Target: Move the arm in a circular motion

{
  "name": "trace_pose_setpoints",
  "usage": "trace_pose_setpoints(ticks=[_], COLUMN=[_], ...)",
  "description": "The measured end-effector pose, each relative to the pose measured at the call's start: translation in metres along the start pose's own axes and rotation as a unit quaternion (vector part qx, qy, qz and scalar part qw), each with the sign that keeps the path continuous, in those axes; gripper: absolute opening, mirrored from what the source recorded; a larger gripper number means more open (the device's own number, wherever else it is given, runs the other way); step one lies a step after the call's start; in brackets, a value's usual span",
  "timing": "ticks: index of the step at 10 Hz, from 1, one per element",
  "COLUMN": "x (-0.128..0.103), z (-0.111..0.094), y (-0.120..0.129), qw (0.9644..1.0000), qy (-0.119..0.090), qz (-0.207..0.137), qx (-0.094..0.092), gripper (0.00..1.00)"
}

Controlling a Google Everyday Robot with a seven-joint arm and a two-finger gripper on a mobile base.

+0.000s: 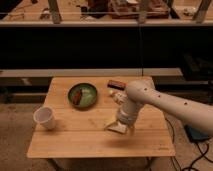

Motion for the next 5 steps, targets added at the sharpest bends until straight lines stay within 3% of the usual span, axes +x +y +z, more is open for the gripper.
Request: trace_pose_setpoints(ticks=[3,5], x=[0.045,0.095], z=[-0.002,-0.019], y=[-0.025,-0.037], qw=[0.9982,0.9959], qy=[-0.011,0.003], qz=[-0.059,-0.091], qx=[-0.003,-0.004], gripper=[0.8,0.8])
